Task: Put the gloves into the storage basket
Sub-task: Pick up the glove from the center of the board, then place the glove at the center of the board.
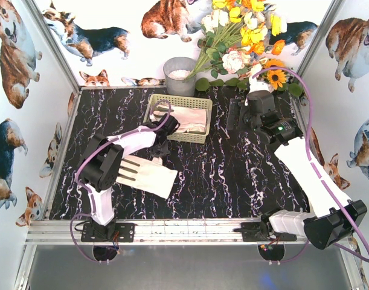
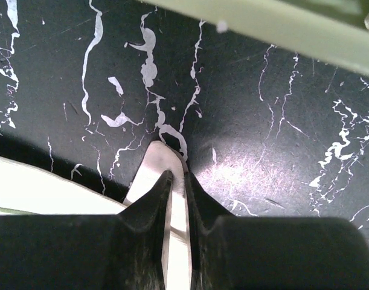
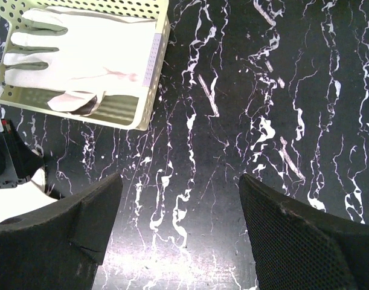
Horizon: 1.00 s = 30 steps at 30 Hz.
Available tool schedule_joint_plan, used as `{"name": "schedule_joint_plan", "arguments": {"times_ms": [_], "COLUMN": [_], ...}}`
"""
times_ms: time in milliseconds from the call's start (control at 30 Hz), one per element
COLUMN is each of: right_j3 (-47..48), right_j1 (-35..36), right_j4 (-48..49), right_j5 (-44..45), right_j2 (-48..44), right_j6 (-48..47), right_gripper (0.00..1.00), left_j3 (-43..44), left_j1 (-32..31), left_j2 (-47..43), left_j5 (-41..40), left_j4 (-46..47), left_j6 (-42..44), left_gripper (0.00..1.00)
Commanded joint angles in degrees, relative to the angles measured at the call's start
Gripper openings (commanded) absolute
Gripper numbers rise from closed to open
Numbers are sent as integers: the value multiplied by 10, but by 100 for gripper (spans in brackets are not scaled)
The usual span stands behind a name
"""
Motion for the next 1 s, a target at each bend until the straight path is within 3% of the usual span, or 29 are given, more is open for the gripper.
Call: {"name": "schedule_joint_plan", "arguments": {"times_ms": [0,100,333,600,767,967], "right_j3": [12,17,14,-63,-84,-95], "right_j1": [-2,-2,-3,-46,-122,-160], "right_j4": [1,-18,-71,-33,-27,-61], "right_j5": [-11,-23,-74,-150,-184,-127], "right_j2": [-15,-15,-29,-85,-97,-126], "right_j6": [15,25,42,68,74,37], "right_gripper": [80,80,81,84,84,85], "left_j3": [-33,-36,-45,-21,64,212], "left_j1": [-19,-29,-67,-127,-158,-196], "left_j2": [6,-18,-129,-208,-191,-106], "left_j5": [-6,-3,24,108,160,195], "left_j4": [-10,-4,26,65,107,161], "left_j6": [2,3,-12,-22,-17,-26], "left_gripper": [5,0,0,0,0,0]}}
